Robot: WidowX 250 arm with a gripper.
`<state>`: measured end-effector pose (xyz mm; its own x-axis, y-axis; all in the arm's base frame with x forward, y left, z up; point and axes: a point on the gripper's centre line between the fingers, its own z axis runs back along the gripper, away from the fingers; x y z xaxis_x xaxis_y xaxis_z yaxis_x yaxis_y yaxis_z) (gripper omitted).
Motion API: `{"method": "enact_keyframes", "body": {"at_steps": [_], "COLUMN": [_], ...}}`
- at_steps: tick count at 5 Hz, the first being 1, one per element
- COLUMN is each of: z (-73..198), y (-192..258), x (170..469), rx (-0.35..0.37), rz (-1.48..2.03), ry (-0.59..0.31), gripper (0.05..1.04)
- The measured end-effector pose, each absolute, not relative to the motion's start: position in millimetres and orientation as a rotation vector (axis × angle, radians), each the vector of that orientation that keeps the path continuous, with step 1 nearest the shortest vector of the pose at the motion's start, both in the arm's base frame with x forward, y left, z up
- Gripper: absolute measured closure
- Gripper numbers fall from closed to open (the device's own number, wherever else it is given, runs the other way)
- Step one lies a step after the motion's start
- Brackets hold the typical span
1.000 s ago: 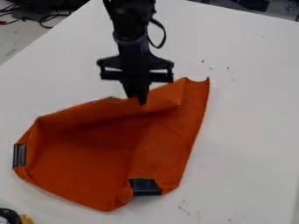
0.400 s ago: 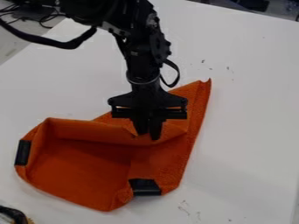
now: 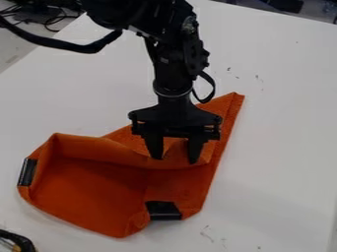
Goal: Fold the cloth from top left to bottom right
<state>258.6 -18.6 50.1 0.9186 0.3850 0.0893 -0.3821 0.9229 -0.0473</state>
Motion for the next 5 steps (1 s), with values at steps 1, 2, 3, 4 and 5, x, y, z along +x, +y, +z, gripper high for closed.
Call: {"method": "enact_keyframes", "body": {"at_steps": [1, 2, 3, 4, 5], "z": [52, 53, 57, 77, 92], "y": [-20, -20, -21, -18, -19], "x": [260, 261, 263, 267, 264], "rx": [-0.035, -0.035, -0.037, -0.011, 0.02], "rz": [0.393, 0.391, 0.341, 0.27, 0.243], "ry": [-0.107, -0.117, -0.113, -0.105, -0.095], "gripper": [0.065, 0.073, 0.077, 0.08, 0.081]}}
